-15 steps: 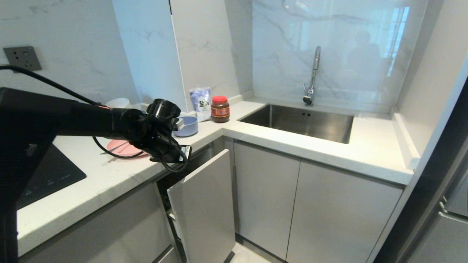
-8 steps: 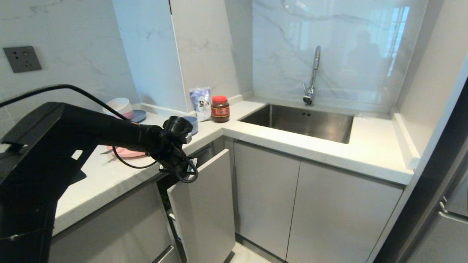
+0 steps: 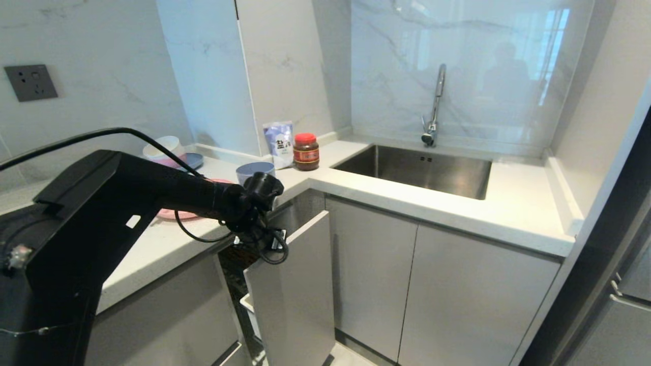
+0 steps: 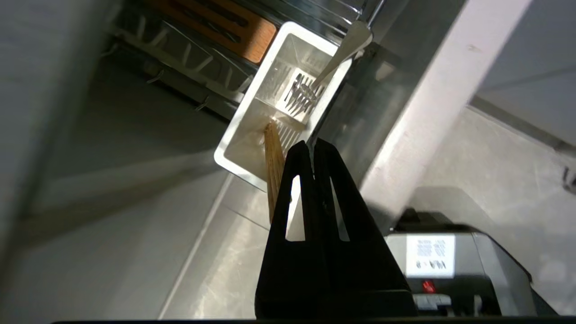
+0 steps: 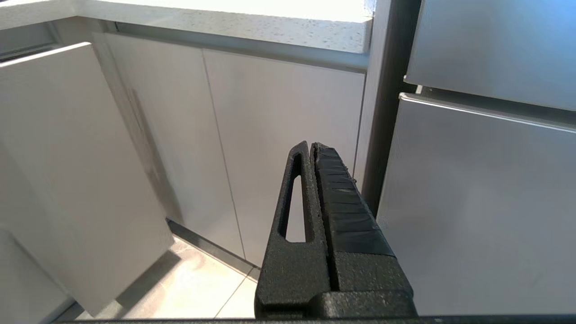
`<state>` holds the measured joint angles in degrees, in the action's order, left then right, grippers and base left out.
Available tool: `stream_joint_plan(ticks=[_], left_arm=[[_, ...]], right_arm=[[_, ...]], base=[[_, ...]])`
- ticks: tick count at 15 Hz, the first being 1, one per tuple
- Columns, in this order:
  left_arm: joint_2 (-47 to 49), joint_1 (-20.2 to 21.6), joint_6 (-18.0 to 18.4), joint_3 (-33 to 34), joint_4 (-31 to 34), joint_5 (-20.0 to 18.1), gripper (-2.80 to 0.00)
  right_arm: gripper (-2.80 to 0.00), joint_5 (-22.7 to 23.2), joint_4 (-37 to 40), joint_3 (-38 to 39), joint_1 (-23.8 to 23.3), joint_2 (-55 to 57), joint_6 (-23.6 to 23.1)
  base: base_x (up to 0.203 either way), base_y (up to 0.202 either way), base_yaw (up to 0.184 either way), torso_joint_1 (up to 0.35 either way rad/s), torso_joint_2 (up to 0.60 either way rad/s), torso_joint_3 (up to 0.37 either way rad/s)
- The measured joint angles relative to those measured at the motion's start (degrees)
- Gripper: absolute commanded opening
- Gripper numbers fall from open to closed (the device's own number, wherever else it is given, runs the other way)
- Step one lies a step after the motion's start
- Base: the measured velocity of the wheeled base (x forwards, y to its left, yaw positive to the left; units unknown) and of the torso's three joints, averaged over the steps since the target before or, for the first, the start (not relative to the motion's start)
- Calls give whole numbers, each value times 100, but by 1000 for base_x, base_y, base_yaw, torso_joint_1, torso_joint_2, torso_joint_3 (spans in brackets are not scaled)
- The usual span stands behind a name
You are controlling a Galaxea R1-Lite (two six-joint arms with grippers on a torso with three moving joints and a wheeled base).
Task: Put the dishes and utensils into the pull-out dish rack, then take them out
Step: Open the cupboard
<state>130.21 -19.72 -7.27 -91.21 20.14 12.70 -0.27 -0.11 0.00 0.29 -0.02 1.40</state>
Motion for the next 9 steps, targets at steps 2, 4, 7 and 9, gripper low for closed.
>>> stream_joint_plan(ticks=[2,4,7,9], left_arm=[[-13,-101,-96,6,65,-15,-280],[-68,-278,-197,50,148,-53,-280],[-110,-490,-339,144,156,-253,-280],[-127,-611,-444,186,152,-390,-280]], right_arm=[[-280,0,0,0,0,0,0],[-280,2,0,0,0,0,0],[-280,1,0,0,0,0,0],[-280,2,0,0,-2,0,-1]], base=[[0,0,0,0,0,0],[0,0,0,0,0,0],[0,0,0,0,0,0],[0,0,0,0,0,0]])
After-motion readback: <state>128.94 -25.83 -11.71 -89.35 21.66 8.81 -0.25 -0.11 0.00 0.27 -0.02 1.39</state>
